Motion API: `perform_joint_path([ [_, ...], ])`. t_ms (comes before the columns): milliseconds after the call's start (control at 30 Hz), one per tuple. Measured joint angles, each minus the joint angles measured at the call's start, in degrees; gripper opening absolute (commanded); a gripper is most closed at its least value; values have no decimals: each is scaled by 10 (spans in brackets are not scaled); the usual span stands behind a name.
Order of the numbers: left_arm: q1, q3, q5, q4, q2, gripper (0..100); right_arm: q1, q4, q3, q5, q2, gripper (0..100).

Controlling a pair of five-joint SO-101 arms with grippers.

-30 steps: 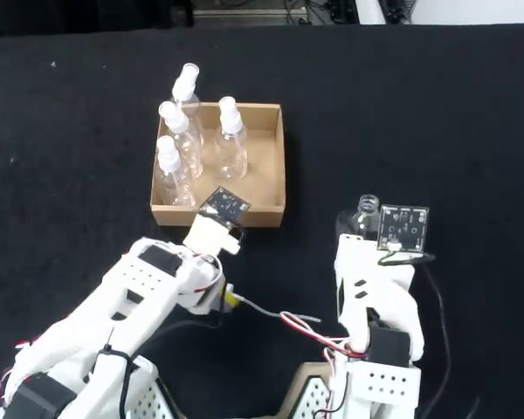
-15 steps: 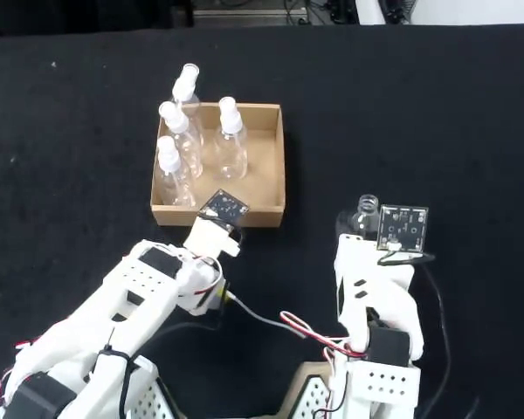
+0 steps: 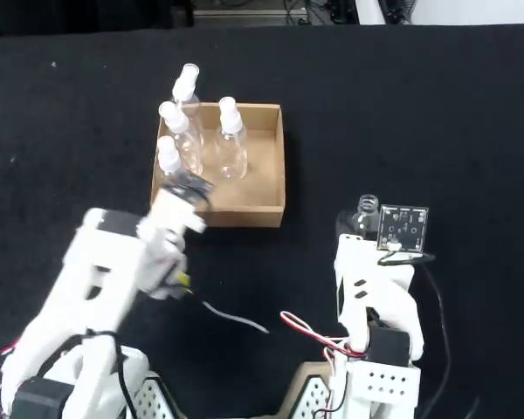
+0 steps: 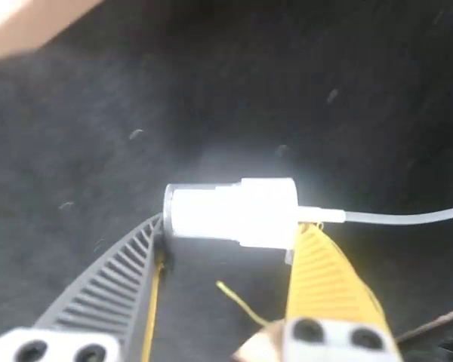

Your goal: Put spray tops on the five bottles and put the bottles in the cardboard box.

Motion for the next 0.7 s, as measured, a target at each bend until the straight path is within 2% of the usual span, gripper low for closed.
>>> perform_joint_path([
  [200,-207,-32,-196,22,1,73,0,0,0,0,0,11],
  [333,-333,-32,-333,-26,1,73,0,0,0,0,0,11],
  [433,-416,-32,-410,-74,1,84,0,0,0,0,0,11],
  [533,-469,-32,-439,-119,12,195,0,0,0,0,0,11],
  [633,-489,-32,-435,-150,46,317,0,0,0,0,0,11],
  [700,-494,-32,-414,-170,73,318,0,3,0,0,0,11],
])
